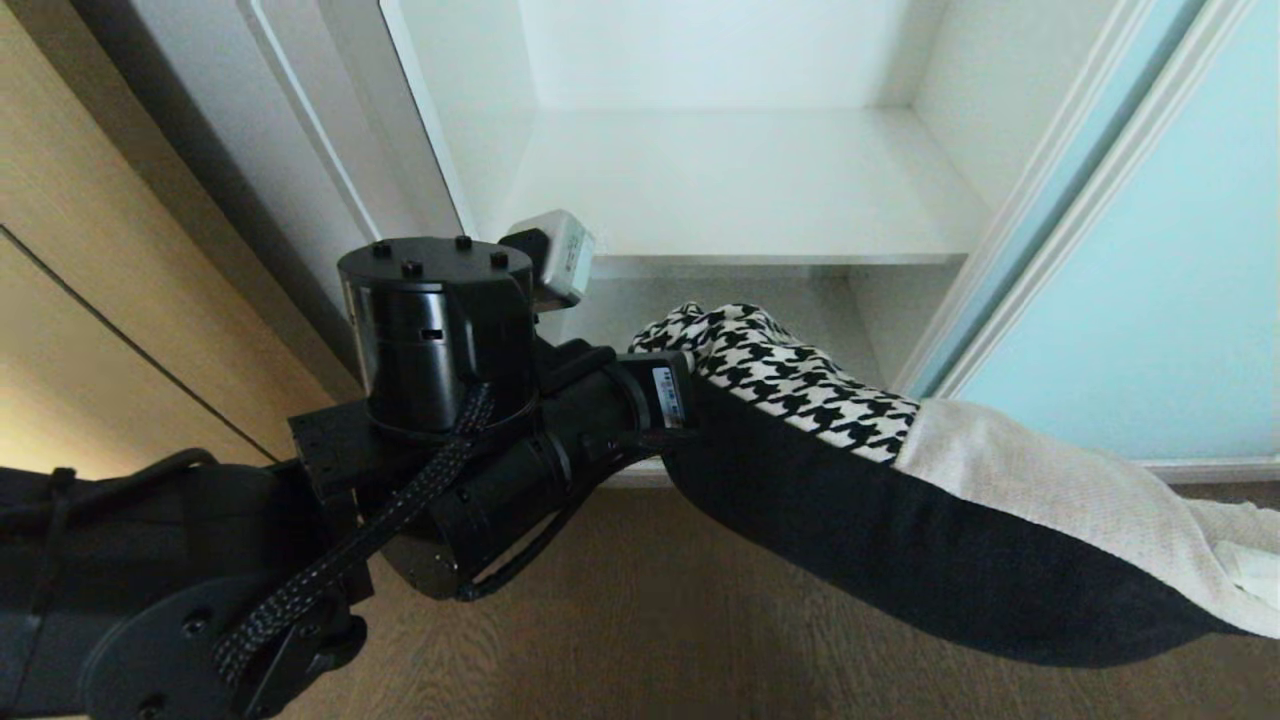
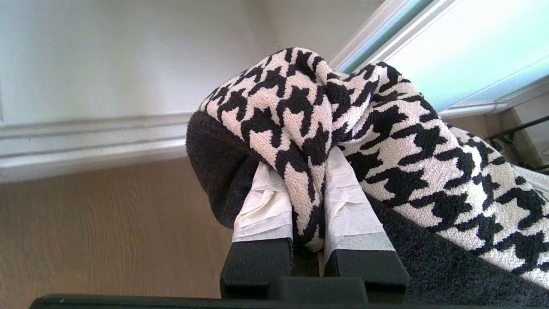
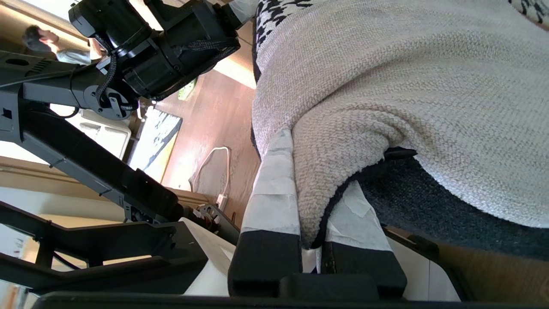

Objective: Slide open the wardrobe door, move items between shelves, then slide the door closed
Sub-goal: Place the pillow on the higher shelf

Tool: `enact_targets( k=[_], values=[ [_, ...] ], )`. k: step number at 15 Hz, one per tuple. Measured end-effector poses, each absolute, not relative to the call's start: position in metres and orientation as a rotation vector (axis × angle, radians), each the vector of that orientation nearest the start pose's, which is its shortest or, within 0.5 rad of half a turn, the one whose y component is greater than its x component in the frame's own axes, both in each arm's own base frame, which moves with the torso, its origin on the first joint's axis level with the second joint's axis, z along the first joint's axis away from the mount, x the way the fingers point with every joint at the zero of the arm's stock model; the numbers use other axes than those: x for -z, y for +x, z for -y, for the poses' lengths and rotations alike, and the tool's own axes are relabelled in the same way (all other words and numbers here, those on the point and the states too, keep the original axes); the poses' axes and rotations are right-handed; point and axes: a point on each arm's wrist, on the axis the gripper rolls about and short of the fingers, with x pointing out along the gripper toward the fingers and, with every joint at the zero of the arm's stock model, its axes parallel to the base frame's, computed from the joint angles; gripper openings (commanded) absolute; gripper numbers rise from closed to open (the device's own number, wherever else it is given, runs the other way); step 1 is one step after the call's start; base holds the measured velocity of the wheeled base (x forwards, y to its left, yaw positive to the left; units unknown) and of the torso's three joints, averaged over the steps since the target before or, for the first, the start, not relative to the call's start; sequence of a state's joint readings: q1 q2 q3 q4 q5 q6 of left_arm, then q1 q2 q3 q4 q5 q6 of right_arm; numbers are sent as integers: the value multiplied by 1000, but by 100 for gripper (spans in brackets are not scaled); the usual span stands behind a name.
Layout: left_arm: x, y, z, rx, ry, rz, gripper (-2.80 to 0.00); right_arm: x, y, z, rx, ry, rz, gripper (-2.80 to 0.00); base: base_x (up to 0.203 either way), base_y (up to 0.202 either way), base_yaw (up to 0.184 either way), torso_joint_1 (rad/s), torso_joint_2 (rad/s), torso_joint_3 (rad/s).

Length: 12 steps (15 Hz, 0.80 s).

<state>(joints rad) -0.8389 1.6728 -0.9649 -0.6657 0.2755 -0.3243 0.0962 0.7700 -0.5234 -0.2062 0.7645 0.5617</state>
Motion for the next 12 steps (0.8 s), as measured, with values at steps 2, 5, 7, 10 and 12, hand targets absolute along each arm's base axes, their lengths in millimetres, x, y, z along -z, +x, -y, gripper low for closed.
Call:
enact_targets(
  k=[2, 5, 7, 10, 12],
  values=[
    [-236, 214, 229, 552, -290, -132, -280, -236, 67, -22, -827, 540, -280, -280, 0, 0, 0, 4, 3, 202],
    [-234, 214, 229, 551, -287, -137, -280, -236, 67, -22, -828, 539, -279, -280, 0, 0, 0, 1, 1, 203],
    [-234, 214, 229, 551, -285, -138, -280, -236, 67, -22, -828, 540, -280, -280, 0, 0, 0, 1, -1, 199],
    [-232, 214, 229, 550, -285, -140, -280, -236, 67, -22, -829, 538, -279, -280, 0, 0, 0, 1, 1, 183],
    [-230, 214, 229, 549, -283, -145, -280, -235, 67, -22, -829, 538, -280, -280, 0, 0, 0, 8, -3, 63]
  ],
)
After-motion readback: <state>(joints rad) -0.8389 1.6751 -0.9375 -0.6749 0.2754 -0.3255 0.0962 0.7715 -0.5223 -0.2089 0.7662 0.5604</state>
